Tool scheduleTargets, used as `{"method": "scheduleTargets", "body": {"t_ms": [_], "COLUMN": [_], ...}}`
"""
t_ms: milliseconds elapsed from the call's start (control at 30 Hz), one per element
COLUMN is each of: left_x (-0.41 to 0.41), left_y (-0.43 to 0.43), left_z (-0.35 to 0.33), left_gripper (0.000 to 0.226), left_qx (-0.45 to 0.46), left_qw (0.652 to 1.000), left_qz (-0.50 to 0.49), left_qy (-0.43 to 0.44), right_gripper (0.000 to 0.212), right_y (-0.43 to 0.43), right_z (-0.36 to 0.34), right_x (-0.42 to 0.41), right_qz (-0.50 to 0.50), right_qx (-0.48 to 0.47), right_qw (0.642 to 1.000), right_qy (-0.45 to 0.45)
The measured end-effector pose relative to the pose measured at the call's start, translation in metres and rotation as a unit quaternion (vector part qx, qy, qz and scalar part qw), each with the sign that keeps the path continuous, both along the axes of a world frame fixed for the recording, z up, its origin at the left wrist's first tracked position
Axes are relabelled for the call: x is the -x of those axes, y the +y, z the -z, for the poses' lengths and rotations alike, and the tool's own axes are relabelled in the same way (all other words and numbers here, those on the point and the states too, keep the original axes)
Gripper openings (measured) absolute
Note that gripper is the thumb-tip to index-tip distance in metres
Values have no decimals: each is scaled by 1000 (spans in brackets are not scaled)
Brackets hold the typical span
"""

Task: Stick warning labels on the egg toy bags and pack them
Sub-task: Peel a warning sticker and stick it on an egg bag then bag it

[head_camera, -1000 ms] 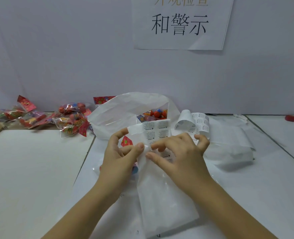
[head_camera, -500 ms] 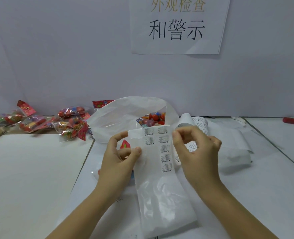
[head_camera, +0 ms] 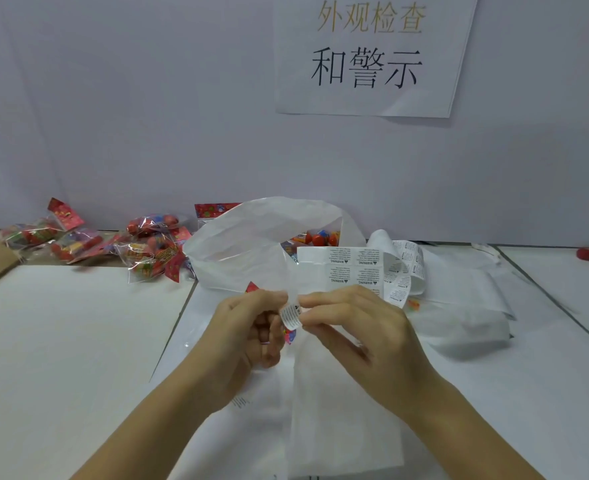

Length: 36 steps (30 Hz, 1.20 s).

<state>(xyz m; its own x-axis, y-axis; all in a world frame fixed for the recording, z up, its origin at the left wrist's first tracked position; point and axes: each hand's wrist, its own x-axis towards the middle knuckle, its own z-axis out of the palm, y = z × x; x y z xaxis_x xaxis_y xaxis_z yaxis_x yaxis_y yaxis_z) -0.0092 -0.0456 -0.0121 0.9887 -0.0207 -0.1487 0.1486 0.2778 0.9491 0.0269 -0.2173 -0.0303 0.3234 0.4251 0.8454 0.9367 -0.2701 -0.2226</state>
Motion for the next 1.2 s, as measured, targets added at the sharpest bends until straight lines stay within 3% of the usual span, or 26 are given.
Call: {"method": "scheduleTargets", "body": {"t_ms": [267,433,467,533,600,633,700,833,933,1000,1033,1100,1133,1200], "left_x": [-3,-5,-5,-6,-6,-4,-1,2,-2,-7,-9,-14,-15,-18], "left_y": [5,10,10,9,5,3,-2,-6,7,27,38,59,66,74], "left_z": [-2,2,3,4,4,4,6,10,13,10,9,8,7,7], "left_gripper": [24,25,26,30,23,16,16,6,17,27,41,69,78,82], "left_qx": [-6,-105,-109,-92,-78,-83,-118,-189,-289,-442,-530,-659,-676,-625], "left_qw": [1000,992,991,989,981,977,969,957,920,846,803,743,735,767], "left_qz": [-3,-44,-57,-99,-148,-157,-149,-115,-167,-203,-193,-103,-39,67], "left_qy": [-25,-50,-53,-67,-100,-120,-157,-185,-204,-217,-194,-58,22,126], "right_gripper": [20,21,21,25,35,36,34,15,5,6,5,13,20,27], "right_y": [-4,-4,-4,-2,2,4,9,13,9,2,-3,-13,-17,-19], "right_z": [5,6,5,2,-1,2,2,5,14,20,23,26,25,24], "right_x": [-5,-3,-2,3,5,4,4,4,-5,-13,-18,-27,-30,-33], "right_qz": [9,30,35,19,-45,-66,-70,-49,1,83,132,203,213,207], "right_qx": [5,11,2,-58,-138,-168,-187,-237,-178,-105,-63,0,2,-17], "right_qw": [1000,999,998,973,896,865,843,848,848,862,870,871,870,872], "right_qy": [11,10,44,221,419,469,500,471,498,490,471,448,445,443]}}
